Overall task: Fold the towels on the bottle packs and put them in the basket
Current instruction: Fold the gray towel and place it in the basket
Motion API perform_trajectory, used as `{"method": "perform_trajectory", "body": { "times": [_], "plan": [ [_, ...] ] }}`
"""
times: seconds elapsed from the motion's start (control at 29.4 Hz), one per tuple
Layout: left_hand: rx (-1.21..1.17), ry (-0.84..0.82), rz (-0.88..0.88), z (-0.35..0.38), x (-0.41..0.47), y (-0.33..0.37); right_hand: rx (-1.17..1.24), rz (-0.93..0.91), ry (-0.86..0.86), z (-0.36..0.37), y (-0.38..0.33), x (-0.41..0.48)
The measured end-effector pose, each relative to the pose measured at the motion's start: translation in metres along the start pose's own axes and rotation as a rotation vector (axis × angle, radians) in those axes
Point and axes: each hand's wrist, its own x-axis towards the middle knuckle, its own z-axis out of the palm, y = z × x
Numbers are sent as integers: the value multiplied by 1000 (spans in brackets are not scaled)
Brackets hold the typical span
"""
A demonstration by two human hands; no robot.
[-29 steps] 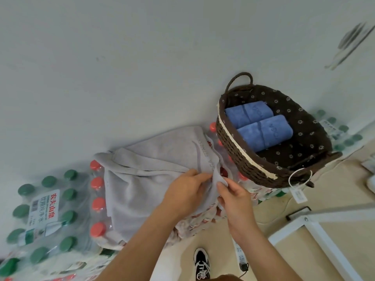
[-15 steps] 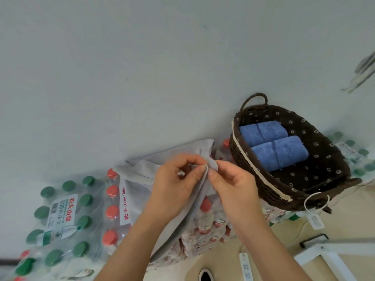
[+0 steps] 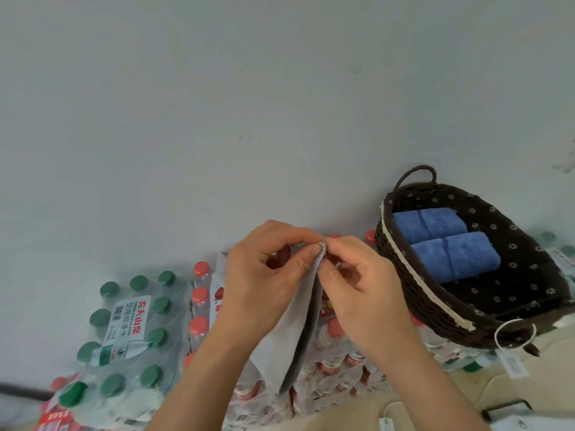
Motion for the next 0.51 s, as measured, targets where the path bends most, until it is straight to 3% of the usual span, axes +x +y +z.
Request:
{"method": "perform_trajectory", "body": {
  "times": [0.24, 0.41, 0.51],
  "plan": [
    [15, 50, -8, -3, 1, 1, 89, -21, -22, 2, -11, 1],
    [111, 54, 91, -8, 8, 7, -30, -77, -22, -4, -18, 12],
    [137, 122, 121, -12, 13, 11, 62, -47, -76, -5, -22, 23]
  ]
}}
